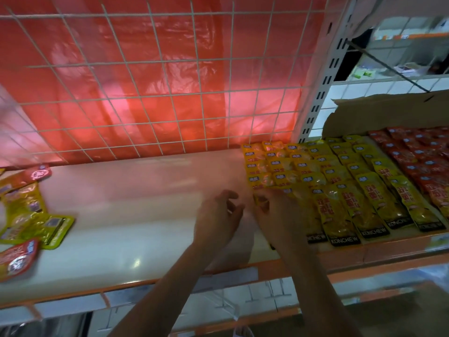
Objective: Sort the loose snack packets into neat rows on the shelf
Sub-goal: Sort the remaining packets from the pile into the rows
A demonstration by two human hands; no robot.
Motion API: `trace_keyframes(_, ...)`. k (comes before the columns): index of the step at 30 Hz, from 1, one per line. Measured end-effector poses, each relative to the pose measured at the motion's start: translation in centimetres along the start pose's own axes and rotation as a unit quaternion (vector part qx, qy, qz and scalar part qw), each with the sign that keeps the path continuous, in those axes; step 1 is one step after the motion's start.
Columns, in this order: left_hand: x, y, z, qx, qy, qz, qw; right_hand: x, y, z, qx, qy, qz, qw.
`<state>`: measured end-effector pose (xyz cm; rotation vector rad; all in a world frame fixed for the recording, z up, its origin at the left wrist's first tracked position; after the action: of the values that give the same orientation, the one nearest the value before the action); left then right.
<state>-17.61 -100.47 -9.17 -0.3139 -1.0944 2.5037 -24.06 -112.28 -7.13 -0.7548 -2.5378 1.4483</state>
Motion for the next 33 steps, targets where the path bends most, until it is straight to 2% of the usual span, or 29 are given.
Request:
trace_keyframes(4,0.5,-3.5,-2.4,-0.053,0.06,0.074,0.994,0.2,3.3,-4.9,-0.044,-0.041,-0.045,0.997)
trace_keyframes(9,2.2,-8.8,-7.1,-0.146,0.061,0.15,0.976,0.7,7.6,-11.7,-0.059,-0.1,-0.09,0.989)
trace_keyframes(15,4.6,-16.1,-15.5,-0.248,0.001,0.221,0.943,1.8,13.0,-20.3,-0.074,-0.153,-0.151,0.974)
trace_keyframes(19,5.7,-20.6,-20.7,-0.252,-0.052,0.256,0.932,2.5,16.1,-25.1,-0.083,-0.178,-0.177,0.964)
trace_keyframes(23,4.8,-24.7,-25.0,-0.252,-0.182,0.209,0.927,3.0,19.3,-29.1,-0.083,-0.209,-0.198,0.954)
trace_keyframes(25,4.1,-25.6,-26.2,-0.276,-0.205,0.185,0.921,3.2,20.8,-30.1,-0.072,-0.233,-0.219,0.945)
trace_keyframes(29,2.0,-25.9,-28.2,-0.32,-0.221,0.141,0.91,2.8,22.8,-30.8,0.034,-0.316,-0.251,0.914)
trace_keyframes(31,1.1,-25.9,-29.0,-0.324,-0.255,0.108,0.905,2.4,23.2,-30.9,0.073,-0.329,-0.281,0.899)
trace_keyframes(33,0.4,-26.1,-29.1,-0.298,-0.288,0.106,0.904,2.2,23.2,-30.9,0.073,-0.318,-0.292,0.899)
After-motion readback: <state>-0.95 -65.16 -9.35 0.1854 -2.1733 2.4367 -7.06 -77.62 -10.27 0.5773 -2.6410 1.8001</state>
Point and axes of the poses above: each hand's wrist, its own x-axis away from the middle knuckle, its own y-axis out of the palm, z = x × y, the point moved 5 cm from there along -x, towards the middle knuckle, and after that the axes turned 1 degree about -x, right-handed, at the moved point
